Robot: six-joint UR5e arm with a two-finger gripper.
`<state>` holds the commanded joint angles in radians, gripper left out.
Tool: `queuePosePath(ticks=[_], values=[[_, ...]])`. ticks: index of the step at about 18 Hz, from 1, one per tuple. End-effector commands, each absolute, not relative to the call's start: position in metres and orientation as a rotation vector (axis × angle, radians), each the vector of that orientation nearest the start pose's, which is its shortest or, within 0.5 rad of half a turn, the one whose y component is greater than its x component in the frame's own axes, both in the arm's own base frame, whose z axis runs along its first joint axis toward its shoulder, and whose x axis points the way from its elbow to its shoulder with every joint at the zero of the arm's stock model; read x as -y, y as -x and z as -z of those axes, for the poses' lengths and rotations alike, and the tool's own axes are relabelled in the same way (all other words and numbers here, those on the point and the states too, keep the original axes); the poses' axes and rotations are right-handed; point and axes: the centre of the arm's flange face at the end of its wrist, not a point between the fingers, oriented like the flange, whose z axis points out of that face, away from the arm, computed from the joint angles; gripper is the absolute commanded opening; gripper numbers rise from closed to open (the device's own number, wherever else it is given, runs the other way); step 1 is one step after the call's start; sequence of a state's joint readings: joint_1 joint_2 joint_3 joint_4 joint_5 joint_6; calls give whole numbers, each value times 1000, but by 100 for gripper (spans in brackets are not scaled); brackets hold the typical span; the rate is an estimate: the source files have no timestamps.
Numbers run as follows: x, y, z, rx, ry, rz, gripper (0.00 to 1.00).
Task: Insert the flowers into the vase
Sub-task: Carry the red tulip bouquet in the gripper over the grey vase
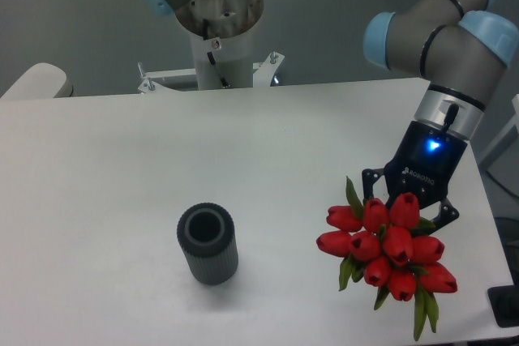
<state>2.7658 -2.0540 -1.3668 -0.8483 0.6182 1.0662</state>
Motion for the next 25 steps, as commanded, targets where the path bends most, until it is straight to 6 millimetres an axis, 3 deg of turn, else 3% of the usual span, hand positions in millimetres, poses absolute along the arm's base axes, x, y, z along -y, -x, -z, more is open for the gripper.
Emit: queuePosePath(ticks=[8,17,21,25], values=[[-457,553,-423,-110,2111,59,16],[-479,528,-431,-110,2101,101,19],[-478,517,-426,-127,2039,144,19],[-463,500,-423,-140,1899,235,19]])
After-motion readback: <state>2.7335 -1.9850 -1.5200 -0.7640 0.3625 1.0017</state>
